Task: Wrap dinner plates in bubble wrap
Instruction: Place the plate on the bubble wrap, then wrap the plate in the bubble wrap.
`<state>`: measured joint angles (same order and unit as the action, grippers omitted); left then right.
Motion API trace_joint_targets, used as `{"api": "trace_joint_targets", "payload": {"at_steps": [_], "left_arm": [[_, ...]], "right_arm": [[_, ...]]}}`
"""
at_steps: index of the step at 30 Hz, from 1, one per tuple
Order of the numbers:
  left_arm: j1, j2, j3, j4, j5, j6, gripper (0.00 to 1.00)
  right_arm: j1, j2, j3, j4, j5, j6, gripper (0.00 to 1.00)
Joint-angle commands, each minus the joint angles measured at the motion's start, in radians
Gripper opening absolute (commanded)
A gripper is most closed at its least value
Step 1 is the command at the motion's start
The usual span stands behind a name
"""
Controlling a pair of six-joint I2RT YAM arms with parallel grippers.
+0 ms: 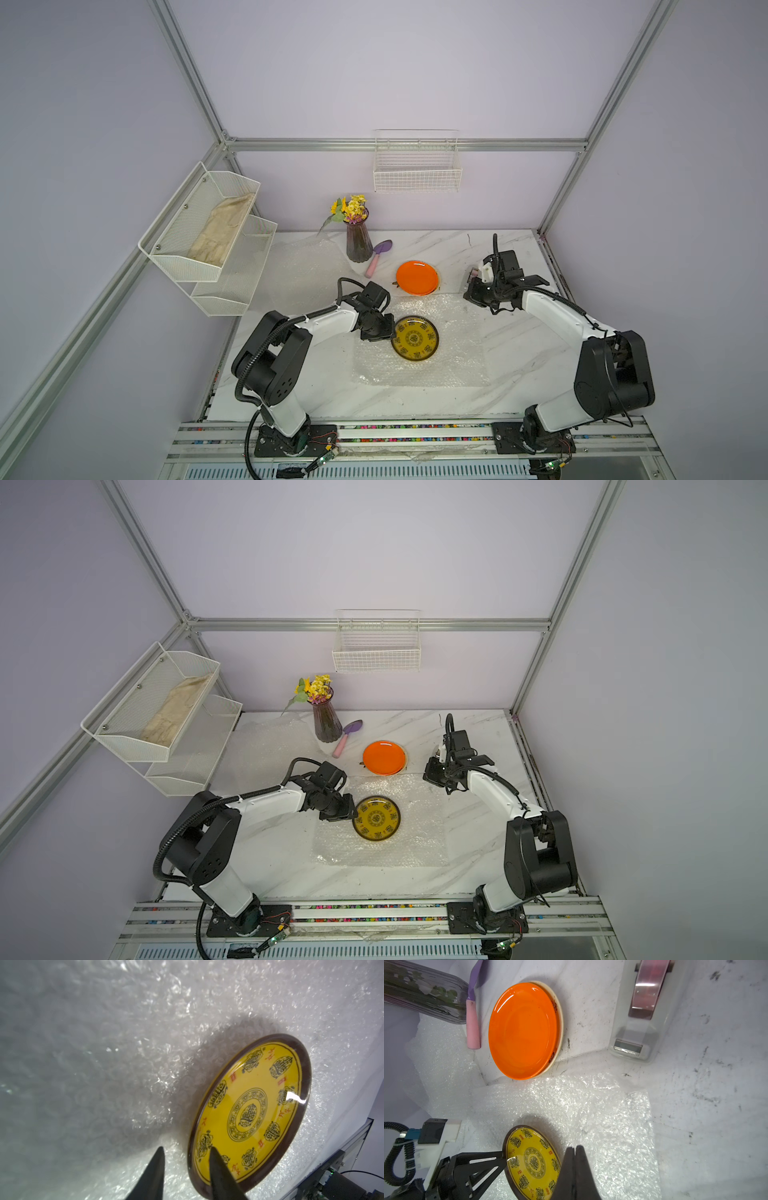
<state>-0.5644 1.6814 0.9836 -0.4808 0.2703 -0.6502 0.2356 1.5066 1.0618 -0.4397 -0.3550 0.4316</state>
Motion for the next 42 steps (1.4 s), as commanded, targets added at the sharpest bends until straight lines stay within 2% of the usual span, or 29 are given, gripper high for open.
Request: {"api": "trace_joint_targets", "payload": {"at_steps": [1, 3, 8, 12, 16, 19, 23, 27, 31, 38, 40, 42], "left_arm": [[0.000, -0.077, 0.044, -0.073, -0.052, 0.033, 0.44], [0.000, -0.106, 0.043, -0.103, -0.071, 0.035, 0.48], [0.000, -0.165, -0.007, -0.184, -0.066, 0.017, 0.50], [-0.002, -0.258, -0.114, -0.215, -0.056, -0.047, 0.49], [-0.005, -0.385, -0.235, -0.223, -0.032, -0.112, 0.49], [-0.005, -0.397, -0.307, -0.218, -0.023, -0.138, 0.49], [-0.005, -0.365, -0.357, -0.217, -0.045, -0.148, 0.50], [-0.005, -0.326, -0.354, -0.251, -0.098, -0.154, 0.50], [-0.005, -0.329, -0.307, -0.281, -0.102, -0.143, 0.50], [-0.013, -0.361, -0.190, -0.326, -0.067, -0.150, 0.50], [-0.028, -0.345, -0.167, -0.320, -0.052, -0.154, 0.50], [-0.043, -0.319, -0.155, -0.318, -0.053, -0.165, 0.50]], "right_arm": [[0.000, -0.025, 0.006, -0.033, -0.005, -0.033, 0.06], [0.015, -0.032, 0.004, -0.033, -0.021, -0.059, 0.08], [0.105, -0.074, -0.030, -0.023, -0.064, -0.182, 0.18], [0.266, -0.160, -0.104, -0.004, -0.019, -0.372, 0.26], [0.402, -0.276, -0.218, 0.029, -0.037, -0.591, 0.40], [0.483, -0.313, -0.259, 0.007, -0.002, -0.693, 0.47], [0.604, -0.281, -0.284, -0.036, 0.103, -0.776, 0.52], [0.737, -0.189, -0.288, -0.073, 0.247, -0.855, 0.54], [0.834, -0.106, -0.310, -0.054, 0.333, -0.899, 0.54], [0.925, -0.022, -0.351, -0.022, 0.489, -0.922, 0.53], [0.931, -0.009, -0.353, -0.023, 0.505, -0.928, 0.49], [0.935, -0.013, -0.355, -0.023, 0.506, -0.927, 0.39]]}}
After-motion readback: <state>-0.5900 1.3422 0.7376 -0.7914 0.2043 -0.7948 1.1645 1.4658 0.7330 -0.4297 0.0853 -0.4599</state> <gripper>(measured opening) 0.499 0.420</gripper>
